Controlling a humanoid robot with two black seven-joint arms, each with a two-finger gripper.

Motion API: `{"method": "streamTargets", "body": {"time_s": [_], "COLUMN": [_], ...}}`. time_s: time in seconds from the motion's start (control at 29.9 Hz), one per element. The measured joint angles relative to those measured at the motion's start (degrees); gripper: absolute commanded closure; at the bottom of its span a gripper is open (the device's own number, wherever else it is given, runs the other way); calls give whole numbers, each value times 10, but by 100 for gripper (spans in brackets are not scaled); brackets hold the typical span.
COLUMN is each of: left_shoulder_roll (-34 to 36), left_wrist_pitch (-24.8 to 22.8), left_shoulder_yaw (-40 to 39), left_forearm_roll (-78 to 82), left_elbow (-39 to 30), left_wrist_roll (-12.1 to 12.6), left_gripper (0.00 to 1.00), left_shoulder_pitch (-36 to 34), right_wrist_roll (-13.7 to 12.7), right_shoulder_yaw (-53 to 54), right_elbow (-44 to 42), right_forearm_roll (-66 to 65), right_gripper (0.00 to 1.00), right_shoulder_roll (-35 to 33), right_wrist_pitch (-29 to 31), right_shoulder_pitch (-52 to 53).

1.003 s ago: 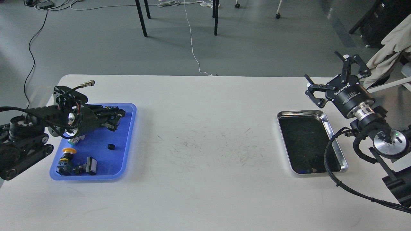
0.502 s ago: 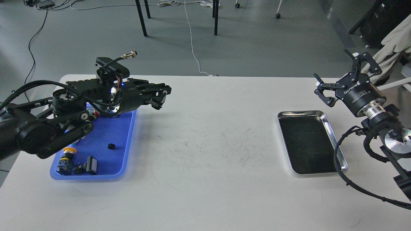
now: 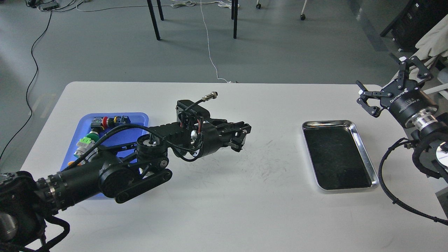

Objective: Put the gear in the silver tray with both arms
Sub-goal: 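Lift the black gear and carry it toward the table center, then lower the gear and open the left gripper on the table between trays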

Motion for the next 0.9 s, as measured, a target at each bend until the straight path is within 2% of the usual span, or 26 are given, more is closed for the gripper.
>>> {"method": "streamTargets", "body": {"time_s": [0.27,0.64,0.9], "left_shoulder_roll": [-75,-80,-80], "left_wrist_pitch": [9,22,30], "left_shoulder_yaw": [4,7,7], "left_forearm_roll": [3,16,17], "left_elbow": [54,118,123], "left_wrist_roll": [1,0,0], "left_gripper": [90,90,89], "left_shoulder_pitch": [14,38,52], "right_wrist_roll": [0,1,0], "right_shoulder_yaw": [1,0,0], "right_elbow": [0,-1,-1], "right_forearm_roll": [0,0,0], "right_gripper": [1,1,1], "right_shoulder_roll": [0,3,1], "right_wrist_pitch": [0,0,1], "right_shoulder_pitch": [-4,-4,-4]}}
